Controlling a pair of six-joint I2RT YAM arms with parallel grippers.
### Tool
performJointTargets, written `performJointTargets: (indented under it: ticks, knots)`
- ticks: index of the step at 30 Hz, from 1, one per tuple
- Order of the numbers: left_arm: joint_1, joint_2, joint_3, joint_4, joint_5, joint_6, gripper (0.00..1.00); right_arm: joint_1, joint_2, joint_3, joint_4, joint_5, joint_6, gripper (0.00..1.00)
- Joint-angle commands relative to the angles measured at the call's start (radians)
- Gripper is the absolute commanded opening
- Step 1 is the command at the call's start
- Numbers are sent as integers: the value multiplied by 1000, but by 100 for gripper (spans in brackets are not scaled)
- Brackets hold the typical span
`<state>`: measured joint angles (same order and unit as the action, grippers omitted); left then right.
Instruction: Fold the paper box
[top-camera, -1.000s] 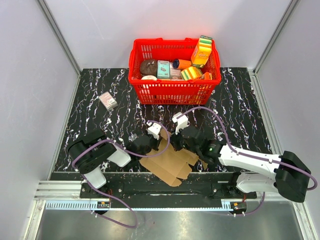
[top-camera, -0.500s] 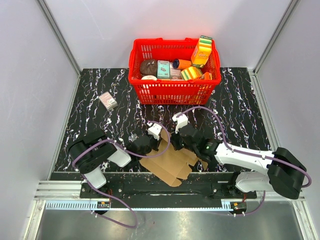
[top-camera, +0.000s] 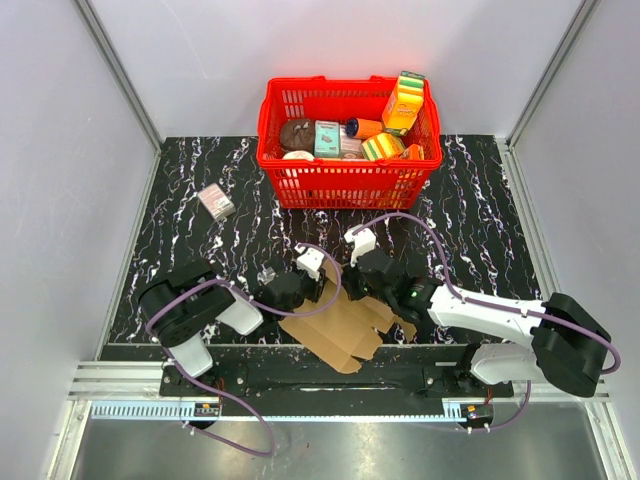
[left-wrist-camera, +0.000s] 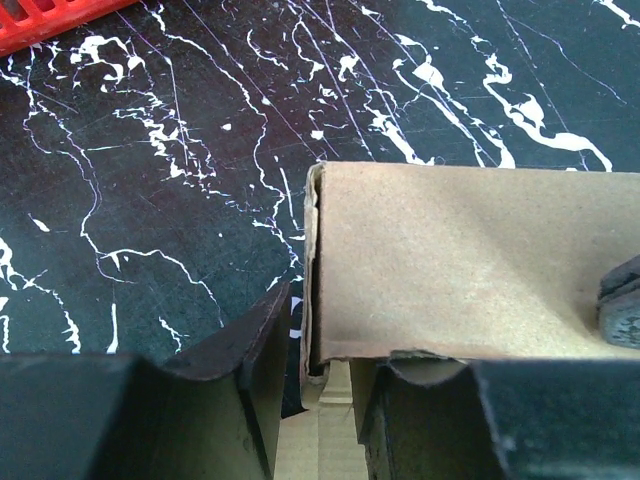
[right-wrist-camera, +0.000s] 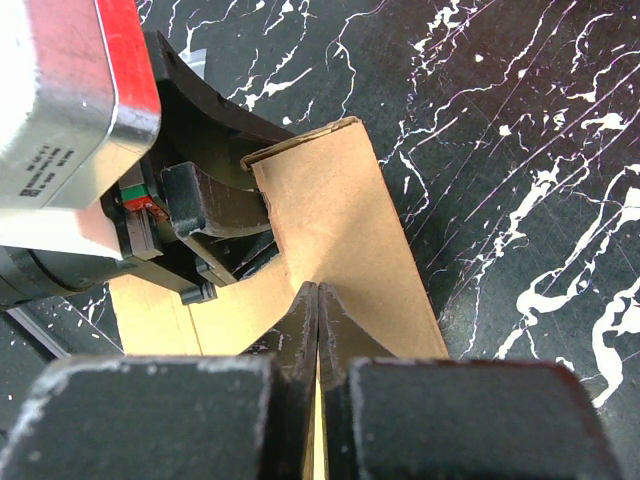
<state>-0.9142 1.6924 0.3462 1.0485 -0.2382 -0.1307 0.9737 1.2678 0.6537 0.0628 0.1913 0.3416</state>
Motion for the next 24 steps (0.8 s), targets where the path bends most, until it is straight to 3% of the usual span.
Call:
performJointTargets:
  ticks: [1,17,24]
  knots:
    - [-9,3,-7,71,-21,-7,34,-7,-1,0,0,0,11,0]
    - [-55,-146,-142,51,-53,-105,43,-9,-12,17,-12,-10,14,0]
    - [-129,-327,-203,-44,-122,-167,43,-9,-30,29,-37,-7,10,0]
